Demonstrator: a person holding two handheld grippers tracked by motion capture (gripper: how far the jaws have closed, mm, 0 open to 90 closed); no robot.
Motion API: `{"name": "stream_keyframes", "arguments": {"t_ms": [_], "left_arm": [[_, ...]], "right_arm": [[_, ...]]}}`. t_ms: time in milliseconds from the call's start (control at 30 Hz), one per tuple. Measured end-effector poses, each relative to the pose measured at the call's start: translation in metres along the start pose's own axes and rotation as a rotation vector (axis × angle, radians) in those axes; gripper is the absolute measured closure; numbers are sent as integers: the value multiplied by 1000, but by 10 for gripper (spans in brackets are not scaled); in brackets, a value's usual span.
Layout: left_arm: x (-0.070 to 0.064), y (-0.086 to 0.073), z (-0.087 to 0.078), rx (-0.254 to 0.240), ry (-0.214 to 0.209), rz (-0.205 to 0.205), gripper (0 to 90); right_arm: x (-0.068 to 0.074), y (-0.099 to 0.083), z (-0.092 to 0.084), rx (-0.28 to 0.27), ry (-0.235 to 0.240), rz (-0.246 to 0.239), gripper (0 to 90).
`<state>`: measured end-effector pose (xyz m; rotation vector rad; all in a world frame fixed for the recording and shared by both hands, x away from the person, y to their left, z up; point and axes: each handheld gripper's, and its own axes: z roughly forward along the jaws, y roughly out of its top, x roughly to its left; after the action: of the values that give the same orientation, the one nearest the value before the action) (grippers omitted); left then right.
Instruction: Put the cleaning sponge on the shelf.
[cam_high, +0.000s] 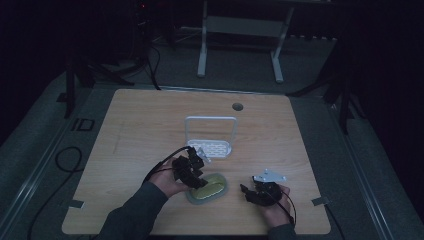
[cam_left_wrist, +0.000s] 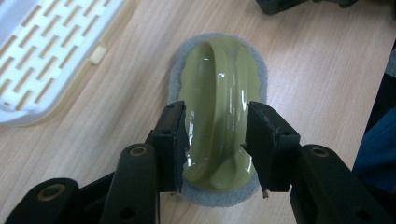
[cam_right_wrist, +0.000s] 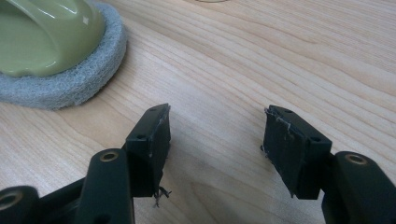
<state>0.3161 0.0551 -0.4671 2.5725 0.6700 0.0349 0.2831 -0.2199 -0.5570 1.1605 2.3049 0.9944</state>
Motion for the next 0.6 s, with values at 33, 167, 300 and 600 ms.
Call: {"name": "stream_keyframes", "arguments": {"t_ms": [33,167,300,600], "left_arm": [[-1,2,1,12,-4,5,584],[-2,5,3,33,-5,9,592],[-3,9,4,58,1,17,616],[-5,17,8,103,0,28,620]], "right_arm": [[0,0,0,0,0,0,405],[0,0,0,-2,1,0,405],[0,0,0,-3,2,0,405],[0,-1,0,-7,2,0,405]]}}
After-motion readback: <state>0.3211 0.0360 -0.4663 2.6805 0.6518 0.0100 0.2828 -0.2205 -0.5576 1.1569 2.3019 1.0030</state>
